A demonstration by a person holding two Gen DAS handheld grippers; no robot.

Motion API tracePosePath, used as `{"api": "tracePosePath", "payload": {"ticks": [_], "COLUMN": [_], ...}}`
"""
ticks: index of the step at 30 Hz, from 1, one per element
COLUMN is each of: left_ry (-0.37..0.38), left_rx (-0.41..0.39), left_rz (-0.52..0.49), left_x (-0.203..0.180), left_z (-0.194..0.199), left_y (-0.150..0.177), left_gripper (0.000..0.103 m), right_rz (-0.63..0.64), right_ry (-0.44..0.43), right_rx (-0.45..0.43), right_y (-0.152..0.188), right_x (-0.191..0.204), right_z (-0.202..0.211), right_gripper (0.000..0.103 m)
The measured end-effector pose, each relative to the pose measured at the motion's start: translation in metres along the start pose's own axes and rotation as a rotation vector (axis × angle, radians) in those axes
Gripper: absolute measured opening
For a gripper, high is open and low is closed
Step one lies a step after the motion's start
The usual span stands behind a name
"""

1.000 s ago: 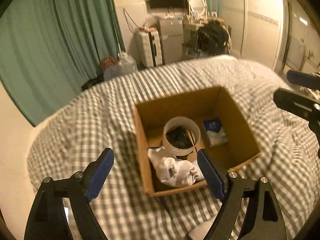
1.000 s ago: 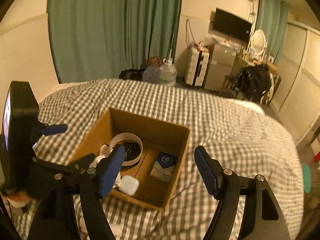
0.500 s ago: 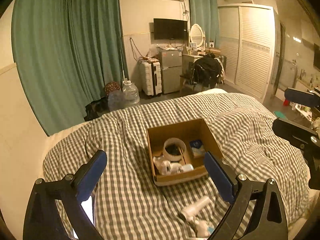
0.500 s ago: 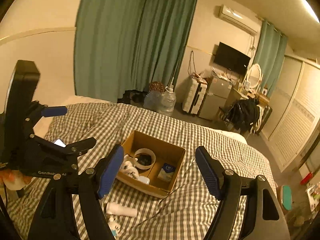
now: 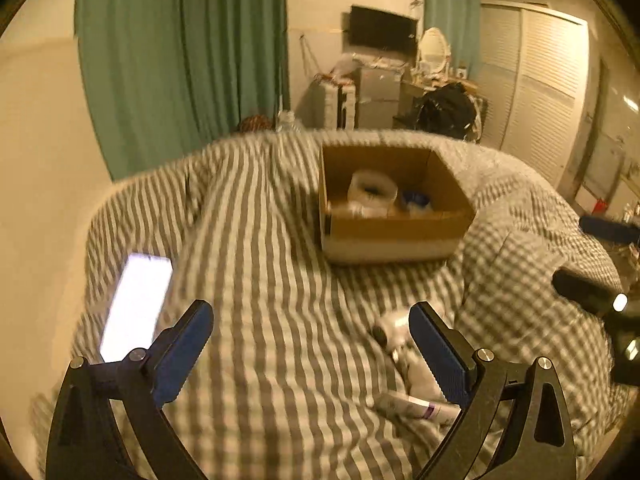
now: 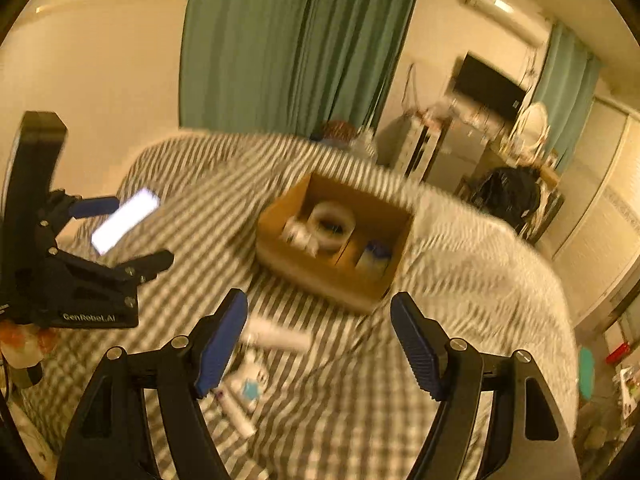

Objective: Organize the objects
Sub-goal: 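Move both grippers back toward the white hair dryer and toothpaste tube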

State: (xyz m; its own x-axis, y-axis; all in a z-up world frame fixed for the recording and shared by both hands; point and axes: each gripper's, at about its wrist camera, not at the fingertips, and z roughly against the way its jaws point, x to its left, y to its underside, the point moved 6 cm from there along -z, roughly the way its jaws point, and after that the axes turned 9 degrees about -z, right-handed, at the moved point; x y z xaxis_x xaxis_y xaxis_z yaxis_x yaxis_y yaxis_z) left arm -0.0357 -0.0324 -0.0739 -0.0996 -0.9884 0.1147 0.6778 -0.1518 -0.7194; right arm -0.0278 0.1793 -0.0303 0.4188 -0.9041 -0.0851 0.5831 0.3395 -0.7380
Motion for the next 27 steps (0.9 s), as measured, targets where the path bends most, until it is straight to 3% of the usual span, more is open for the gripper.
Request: {"api": "tracePosePath", "payload": {"ticks": [9,13,19,20,21,24,27], "left_ry": [0.013,0.007,-0.012,-0.015,-0.015,-0.015,-0.023], "left_rx": [0.097,0.105,0.108,0.110,0.111,0.116,0.128], "left_rz": [-0.036,-0.056,-0.071,-0.074,-0.073,-0.071,-0.080], "left_x": [-0.025,-0.026,-0.030,-0.030,-0.029,-0.028,-0.029], "left_z": [-0.031,-0.031,-0.031,-0.030,-0.031,-0.031,-0.033], "left_y": [0.075,0.081,0.083,0.083,0.083,0.082,0.081], "left_gripper": [0.101,0.101,0.101,0.101,0.101,0.101,0.101], "right_rz": [-0.061,-0.069,0.018,0.041,0.058,0.093,0.034], "right_ry": [-0.116,-0.125,-0.147,-0.160,-0.165,-0.150,-0.165], "right_rx": [0.286,0.362,0.418,0.433,0.442,0.424,0.368], "right_y": [0.106,0.129,0.144,0.147,0.150,0.151,0.138], "right_x": [0.020,0.022,0.045,0.051,0.054,0.057,0.044], "right_z": [-0.092,-0.110,-0.122,-0.124,-0.124,-0.118,-0.100], "right_gripper": [0.074,0.072,0.051,0.039,0.032,0.028,0.026]}}
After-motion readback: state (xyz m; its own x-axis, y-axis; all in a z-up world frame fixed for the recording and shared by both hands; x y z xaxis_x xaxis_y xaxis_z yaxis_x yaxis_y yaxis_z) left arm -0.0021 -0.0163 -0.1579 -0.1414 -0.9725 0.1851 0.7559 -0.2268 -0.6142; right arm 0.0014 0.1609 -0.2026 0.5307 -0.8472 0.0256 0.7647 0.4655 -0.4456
